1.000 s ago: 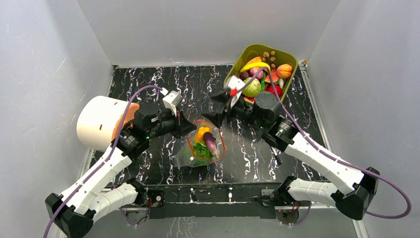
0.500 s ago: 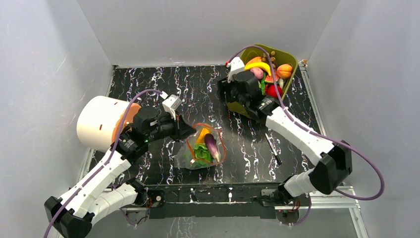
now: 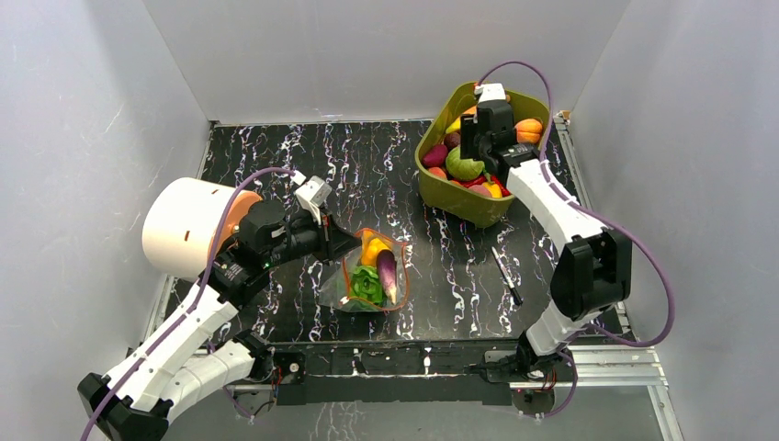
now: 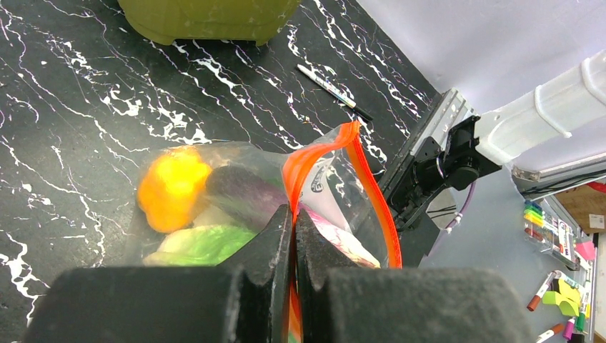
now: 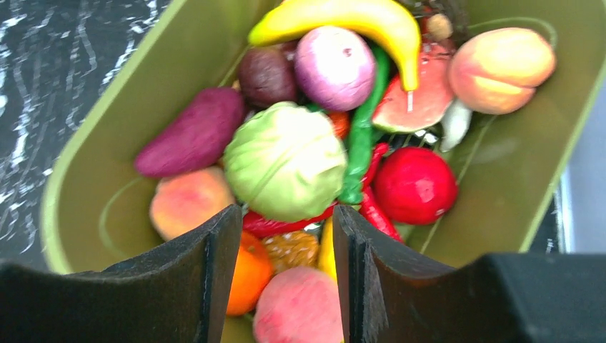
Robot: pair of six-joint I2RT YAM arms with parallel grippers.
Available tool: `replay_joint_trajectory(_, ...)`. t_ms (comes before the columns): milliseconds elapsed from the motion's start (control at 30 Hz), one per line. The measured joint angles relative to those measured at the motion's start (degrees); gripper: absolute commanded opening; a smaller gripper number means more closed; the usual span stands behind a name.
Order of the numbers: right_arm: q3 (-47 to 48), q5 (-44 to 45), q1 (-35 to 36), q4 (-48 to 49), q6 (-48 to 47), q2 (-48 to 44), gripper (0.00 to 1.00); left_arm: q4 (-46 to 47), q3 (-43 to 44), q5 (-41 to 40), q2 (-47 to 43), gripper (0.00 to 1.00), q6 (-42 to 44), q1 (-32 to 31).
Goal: Place the food in the zip-top bag and seal the zipper
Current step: Pick up the fake vegetable from the bin.
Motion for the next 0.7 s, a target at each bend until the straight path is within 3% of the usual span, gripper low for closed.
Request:
replay_joint_trajectory(300, 6.3, 2.1, -5.9, 0.4, -2.9, 7.7, 0.52, 1.1, -0.6, -0.1, -0.4, 0.0, 0.0, 0.0)
replay_joint_trajectory(700, 11.8, -5.6, -9.0, 6.4, -5.1, 14.7, 0.51, 1.9, -2.2, 0.3, -0.5, 0.0, 0.2, 0.0)
